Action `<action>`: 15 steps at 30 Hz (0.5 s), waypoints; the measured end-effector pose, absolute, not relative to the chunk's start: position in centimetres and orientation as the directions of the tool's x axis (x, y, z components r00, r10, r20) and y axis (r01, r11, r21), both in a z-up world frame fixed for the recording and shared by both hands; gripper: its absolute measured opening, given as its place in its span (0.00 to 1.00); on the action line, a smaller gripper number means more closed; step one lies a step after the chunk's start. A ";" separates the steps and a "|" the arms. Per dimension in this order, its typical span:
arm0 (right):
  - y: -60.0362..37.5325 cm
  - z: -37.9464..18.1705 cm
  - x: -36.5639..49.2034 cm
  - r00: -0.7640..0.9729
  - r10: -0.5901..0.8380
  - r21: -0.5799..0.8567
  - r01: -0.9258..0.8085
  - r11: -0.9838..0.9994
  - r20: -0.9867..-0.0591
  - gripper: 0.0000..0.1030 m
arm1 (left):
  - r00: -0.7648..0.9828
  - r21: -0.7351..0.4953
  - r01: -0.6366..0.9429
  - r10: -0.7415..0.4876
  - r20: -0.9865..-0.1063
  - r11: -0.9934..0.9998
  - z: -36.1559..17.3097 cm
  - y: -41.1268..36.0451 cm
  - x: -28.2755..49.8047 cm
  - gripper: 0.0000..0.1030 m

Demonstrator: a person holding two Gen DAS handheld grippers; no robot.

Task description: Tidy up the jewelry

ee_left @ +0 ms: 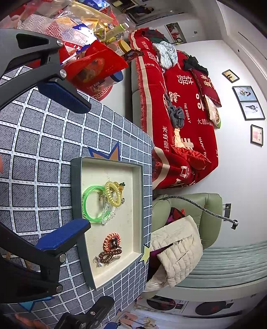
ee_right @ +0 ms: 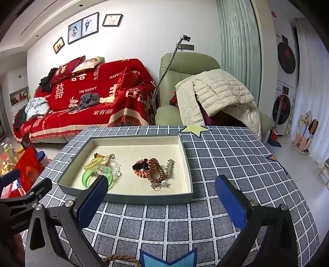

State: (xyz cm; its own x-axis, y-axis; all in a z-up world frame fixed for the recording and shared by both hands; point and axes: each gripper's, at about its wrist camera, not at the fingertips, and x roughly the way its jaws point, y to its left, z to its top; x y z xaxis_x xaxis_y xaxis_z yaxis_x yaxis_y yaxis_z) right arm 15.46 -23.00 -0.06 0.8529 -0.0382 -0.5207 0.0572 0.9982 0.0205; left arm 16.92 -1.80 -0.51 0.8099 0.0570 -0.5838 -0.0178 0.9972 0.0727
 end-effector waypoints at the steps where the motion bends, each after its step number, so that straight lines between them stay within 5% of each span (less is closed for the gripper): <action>1: -23.0 -0.1 15.4 0.853 -0.038 0.021 0.057 0.998 -0.521 1.00 | 0.810 0.073 -0.018 0.057 -0.584 0.997 -0.5 -1.8 16.9 1.00; 15: -23.0 -0.1 15.5 0.853 -0.038 0.021 0.057 0.998 -0.521 1.00 | 0.812 0.072 -0.019 0.057 -0.581 0.997 -0.4 -1.8 16.9 1.00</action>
State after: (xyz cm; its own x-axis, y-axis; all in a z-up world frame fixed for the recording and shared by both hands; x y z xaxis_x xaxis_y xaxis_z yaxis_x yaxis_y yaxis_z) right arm 15.50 -22.96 -0.06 0.8526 -0.0381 -0.5212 0.0572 0.9982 0.0205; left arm 16.87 -1.81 -0.43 0.8118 0.0573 -0.5812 -0.0187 0.9972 0.0723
